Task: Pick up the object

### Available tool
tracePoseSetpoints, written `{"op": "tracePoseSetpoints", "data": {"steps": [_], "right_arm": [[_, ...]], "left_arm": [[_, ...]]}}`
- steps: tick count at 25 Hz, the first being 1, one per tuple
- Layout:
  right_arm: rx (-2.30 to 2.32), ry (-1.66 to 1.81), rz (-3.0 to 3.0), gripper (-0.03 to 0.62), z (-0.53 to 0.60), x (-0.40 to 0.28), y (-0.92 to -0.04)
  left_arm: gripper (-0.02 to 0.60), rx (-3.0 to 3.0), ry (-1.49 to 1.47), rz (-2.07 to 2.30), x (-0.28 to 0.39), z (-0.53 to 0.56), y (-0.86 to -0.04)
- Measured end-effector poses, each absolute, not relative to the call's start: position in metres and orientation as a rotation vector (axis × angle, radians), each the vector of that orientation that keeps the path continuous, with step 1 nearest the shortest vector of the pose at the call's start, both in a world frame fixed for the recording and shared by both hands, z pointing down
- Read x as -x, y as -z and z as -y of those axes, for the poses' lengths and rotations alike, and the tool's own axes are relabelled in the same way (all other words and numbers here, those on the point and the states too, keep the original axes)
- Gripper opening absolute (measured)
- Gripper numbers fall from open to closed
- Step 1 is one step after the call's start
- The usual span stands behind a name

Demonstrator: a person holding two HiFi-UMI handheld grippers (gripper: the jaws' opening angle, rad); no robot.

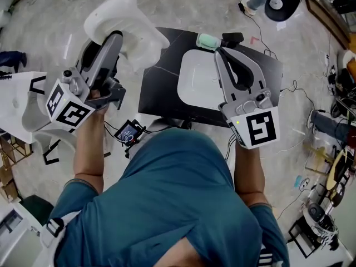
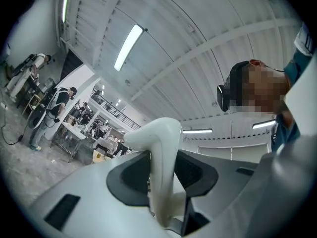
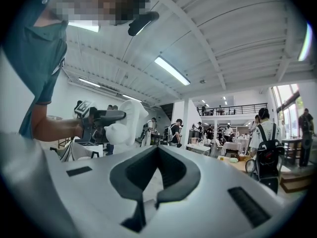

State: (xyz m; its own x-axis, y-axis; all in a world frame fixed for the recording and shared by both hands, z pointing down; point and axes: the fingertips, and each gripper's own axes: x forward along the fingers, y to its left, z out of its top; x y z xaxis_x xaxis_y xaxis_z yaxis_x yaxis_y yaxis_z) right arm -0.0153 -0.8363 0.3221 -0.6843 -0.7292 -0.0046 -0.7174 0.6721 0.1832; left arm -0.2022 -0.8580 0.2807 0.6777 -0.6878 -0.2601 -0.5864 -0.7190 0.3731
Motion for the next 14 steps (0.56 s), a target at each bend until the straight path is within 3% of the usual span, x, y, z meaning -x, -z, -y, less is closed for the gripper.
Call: {"op": "tracePoseSetpoints", "data": {"steps": [14], "right_arm": [[-1.251,0.233,2.792,0.014,0.8272,0.0165,-0.3177]], "left_arm": [[0.141,-2.632,0.543,1.002,0.2023,0.8573,-0.2828]]}}
